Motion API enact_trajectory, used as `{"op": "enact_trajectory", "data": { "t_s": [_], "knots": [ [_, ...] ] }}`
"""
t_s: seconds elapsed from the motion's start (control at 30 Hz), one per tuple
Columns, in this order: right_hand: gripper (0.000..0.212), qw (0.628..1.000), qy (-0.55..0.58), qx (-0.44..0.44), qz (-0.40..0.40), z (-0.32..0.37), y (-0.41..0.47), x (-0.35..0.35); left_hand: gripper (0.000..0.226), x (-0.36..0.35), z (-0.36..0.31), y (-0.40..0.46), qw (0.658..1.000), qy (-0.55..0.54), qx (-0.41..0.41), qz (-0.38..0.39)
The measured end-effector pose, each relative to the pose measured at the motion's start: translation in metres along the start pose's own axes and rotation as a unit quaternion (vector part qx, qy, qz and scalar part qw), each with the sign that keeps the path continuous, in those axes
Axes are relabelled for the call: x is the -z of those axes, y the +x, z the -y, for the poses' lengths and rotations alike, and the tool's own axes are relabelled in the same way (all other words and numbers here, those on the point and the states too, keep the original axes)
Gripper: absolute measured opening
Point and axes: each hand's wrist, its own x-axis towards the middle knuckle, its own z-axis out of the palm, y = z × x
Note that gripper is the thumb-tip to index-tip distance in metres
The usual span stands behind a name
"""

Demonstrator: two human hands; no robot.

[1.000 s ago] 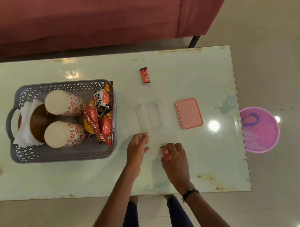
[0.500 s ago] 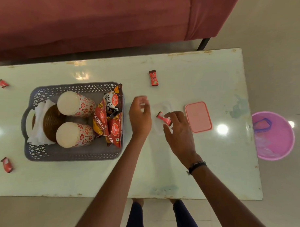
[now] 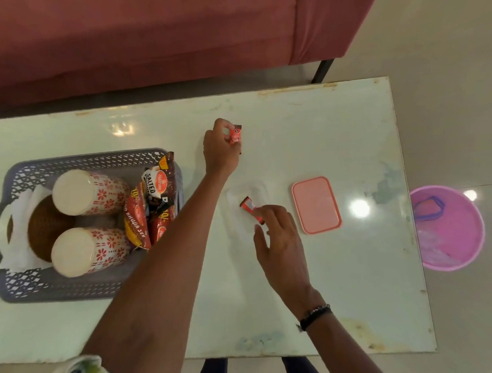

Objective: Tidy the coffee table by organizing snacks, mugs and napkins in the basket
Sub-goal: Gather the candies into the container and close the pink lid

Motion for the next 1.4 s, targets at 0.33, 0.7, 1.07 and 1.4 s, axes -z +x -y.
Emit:
{"op": "enact_trajectory", "data": {
  "t_s": [0.33, 0.7, 1.07, 1.4],
  "knots": [
    [0.026, 0.998, 0.049, -0.026, -0.023, 0.004, 0.006, 0.009, 0.007, 0.057, -0.034, -0.118, 0.992, -0.128, 0.009, -0.005],
    [0.027, 0.999, 0.025, -0.017, -0.022, 0.021, 0.002, 0.013, 0.023, 0.067, -0.007, -0.172, 1.000, -0.025, 0.014, 0.007],
    [0.020, 0.988, 0.058, 0.122, 0.080, 0.148, -0.005, -0.053, 0.018, 0.232, 0.093, -0.189, 0.967, -0.150, 0.068, -0.194],
    [0.017, 0.946, 0.051, 0.235, 0.219, 0.273, -0.037, -0.223, 0.024, 0.359, 0.327, -0.187, 0.927, -0.024, 0.207, -0.310]
  ]
}}
